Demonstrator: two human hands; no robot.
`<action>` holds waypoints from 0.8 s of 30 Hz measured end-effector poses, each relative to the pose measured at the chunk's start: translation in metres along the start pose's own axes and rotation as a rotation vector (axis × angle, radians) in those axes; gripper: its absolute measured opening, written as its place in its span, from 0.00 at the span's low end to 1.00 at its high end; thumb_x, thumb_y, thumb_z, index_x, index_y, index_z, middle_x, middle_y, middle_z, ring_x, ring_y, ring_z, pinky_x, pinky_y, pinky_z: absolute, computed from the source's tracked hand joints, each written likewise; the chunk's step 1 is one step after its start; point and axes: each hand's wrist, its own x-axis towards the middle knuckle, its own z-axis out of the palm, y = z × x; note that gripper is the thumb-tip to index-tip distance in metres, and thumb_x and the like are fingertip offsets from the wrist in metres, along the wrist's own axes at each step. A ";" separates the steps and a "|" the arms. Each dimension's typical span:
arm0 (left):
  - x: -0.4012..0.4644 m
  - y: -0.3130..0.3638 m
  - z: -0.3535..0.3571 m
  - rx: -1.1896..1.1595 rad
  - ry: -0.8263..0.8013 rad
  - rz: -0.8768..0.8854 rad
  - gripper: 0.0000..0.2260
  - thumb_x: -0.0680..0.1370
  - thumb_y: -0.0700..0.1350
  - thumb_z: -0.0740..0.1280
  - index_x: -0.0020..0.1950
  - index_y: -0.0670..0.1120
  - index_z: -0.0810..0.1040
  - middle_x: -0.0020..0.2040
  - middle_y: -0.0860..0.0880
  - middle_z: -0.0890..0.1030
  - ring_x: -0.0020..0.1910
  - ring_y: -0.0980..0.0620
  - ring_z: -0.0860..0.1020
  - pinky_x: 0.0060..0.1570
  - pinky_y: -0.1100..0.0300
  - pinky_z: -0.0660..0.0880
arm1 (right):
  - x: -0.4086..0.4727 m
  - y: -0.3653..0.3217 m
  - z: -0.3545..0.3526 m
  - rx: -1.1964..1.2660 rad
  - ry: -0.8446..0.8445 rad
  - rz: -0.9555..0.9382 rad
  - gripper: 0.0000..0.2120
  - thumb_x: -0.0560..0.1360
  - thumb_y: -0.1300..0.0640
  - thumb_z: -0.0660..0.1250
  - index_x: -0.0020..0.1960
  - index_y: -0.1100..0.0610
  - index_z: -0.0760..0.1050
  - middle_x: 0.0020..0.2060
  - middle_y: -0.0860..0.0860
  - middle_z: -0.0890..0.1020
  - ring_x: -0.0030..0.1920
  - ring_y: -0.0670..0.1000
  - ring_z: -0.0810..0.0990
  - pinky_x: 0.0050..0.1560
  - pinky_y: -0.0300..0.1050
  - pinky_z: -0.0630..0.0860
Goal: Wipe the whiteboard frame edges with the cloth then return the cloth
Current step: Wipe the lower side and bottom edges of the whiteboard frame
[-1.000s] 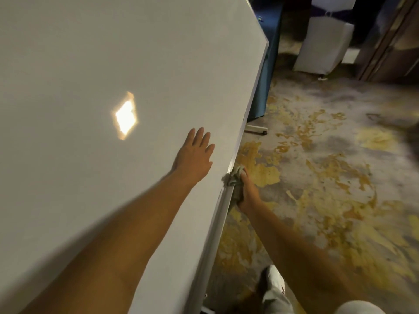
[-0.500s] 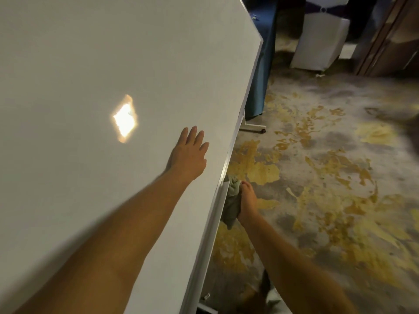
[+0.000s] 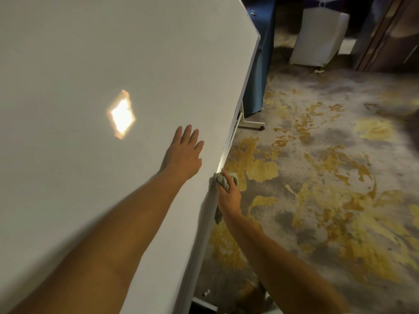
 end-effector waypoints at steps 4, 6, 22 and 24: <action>-0.002 0.000 -0.001 0.001 -0.001 0.007 0.31 0.88 0.60 0.46 0.87 0.48 0.46 0.87 0.40 0.42 0.86 0.35 0.40 0.83 0.37 0.42 | -0.023 0.006 0.002 0.140 0.059 0.029 0.21 0.83 0.53 0.63 0.75 0.44 0.69 0.73 0.50 0.70 0.72 0.52 0.69 0.72 0.52 0.68; -0.002 -0.001 -0.001 0.007 -0.004 0.007 0.31 0.88 0.60 0.46 0.87 0.49 0.46 0.87 0.40 0.42 0.86 0.35 0.40 0.83 0.37 0.41 | -0.034 0.011 0.004 0.162 0.059 0.029 0.21 0.83 0.54 0.63 0.75 0.44 0.69 0.73 0.50 0.69 0.72 0.52 0.68 0.72 0.51 0.68; -0.013 -0.002 0.014 0.073 0.045 0.031 0.32 0.87 0.63 0.43 0.87 0.49 0.45 0.87 0.38 0.41 0.85 0.33 0.40 0.83 0.35 0.39 | -0.064 0.020 0.000 0.019 0.014 0.007 0.26 0.78 0.65 0.66 0.71 0.44 0.74 0.59 0.47 0.77 0.52 0.38 0.77 0.42 0.23 0.74; -0.017 -0.004 0.012 0.067 0.052 0.049 0.32 0.87 0.63 0.44 0.87 0.50 0.46 0.87 0.39 0.42 0.85 0.33 0.41 0.83 0.35 0.39 | -0.077 0.024 -0.002 0.013 -0.004 0.002 0.25 0.78 0.65 0.66 0.70 0.44 0.75 0.57 0.43 0.76 0.51 0.39 0.77 0.42 0.25 0.75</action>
